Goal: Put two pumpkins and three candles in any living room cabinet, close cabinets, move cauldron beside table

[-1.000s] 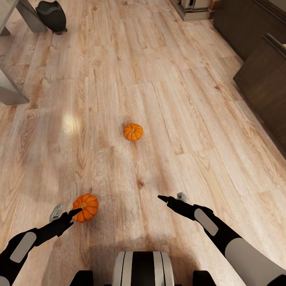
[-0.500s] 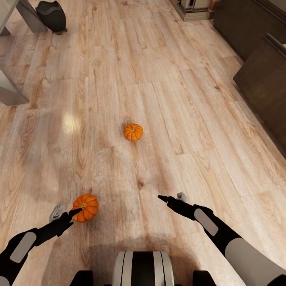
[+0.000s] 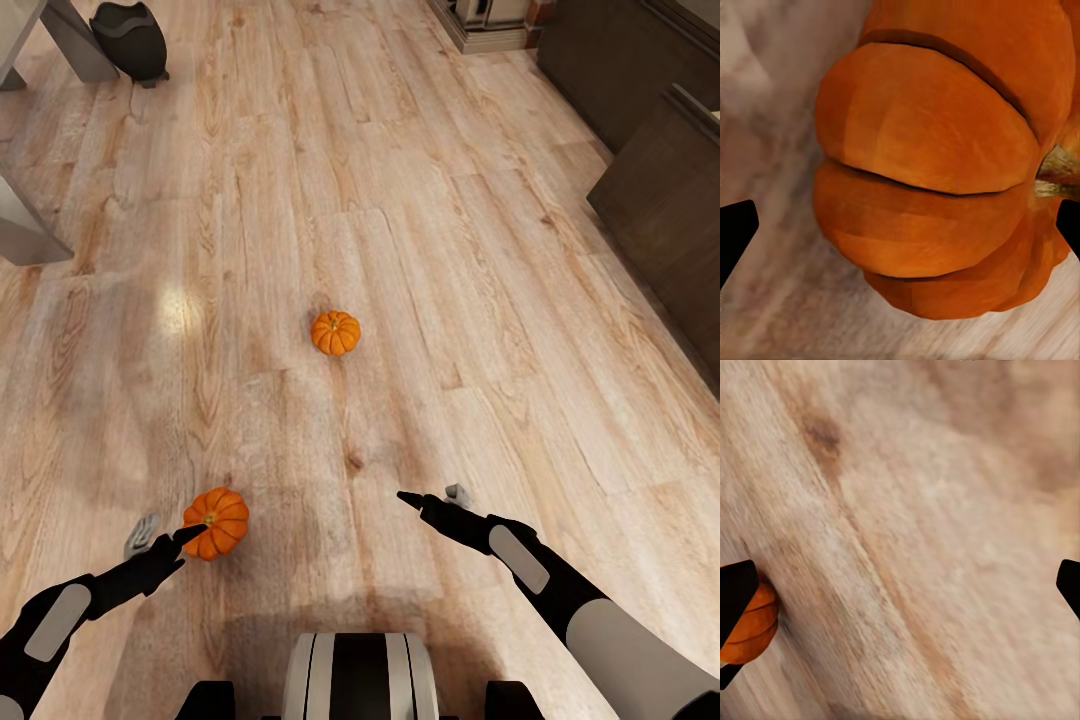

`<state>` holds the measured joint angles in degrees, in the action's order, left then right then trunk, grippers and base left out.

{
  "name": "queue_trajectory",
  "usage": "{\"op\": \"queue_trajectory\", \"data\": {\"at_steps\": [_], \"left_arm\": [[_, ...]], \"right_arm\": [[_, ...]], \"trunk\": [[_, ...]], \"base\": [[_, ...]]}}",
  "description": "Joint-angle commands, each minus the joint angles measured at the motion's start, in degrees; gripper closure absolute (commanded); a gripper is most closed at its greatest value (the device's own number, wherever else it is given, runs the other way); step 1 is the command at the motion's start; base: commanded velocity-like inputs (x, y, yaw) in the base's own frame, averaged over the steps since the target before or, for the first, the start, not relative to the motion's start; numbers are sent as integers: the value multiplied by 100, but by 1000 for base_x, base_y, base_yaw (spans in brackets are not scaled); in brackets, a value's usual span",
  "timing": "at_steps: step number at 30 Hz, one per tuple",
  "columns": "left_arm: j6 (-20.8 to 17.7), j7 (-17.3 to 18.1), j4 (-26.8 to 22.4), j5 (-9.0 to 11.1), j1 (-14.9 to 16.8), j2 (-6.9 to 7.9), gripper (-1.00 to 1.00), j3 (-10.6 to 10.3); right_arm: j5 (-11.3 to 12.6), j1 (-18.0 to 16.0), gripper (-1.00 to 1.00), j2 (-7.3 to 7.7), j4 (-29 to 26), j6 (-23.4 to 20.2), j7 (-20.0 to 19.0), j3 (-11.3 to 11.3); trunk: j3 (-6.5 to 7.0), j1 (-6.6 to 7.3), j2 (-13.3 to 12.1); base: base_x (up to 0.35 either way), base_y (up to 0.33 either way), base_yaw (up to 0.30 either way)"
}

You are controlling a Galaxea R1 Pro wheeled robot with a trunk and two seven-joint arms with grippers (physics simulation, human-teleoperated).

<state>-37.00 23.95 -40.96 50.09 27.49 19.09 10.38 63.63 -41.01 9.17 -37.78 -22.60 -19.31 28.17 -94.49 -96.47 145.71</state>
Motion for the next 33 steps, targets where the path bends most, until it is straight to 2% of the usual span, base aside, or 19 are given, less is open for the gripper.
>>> {"op": "queue_trajectory", "data": {"at_steps": [1, 9, 16, 33], "left_arm": [[-44, 5, 9, 19, 2, -2, -100, 16], [-41, 4, 27, 26, 2, -8, -100, 16], [174, 11, 51, 27, 2, -11, -100, 16], [205, 55, 53, 35, 2, -19, -100, 20]], "right_arm": [[35, -5, -100, 6, -1, -8, -3, 22], [35, -4, -100, 6, -1, -8, -3, 22], [35, -4, -100, 6, -1, -8, -3, 22], [35, -4, -100, 6, -1, -8, -3, 22]], "trunk": [[-3, 1, 1], [-3, 1, 1], [-3, 1, 1], [-3, 1, 1]], "base": [[0, 0, 0], [0, 0, 0], [0, -29, 0], [0, -59, 0]]}}
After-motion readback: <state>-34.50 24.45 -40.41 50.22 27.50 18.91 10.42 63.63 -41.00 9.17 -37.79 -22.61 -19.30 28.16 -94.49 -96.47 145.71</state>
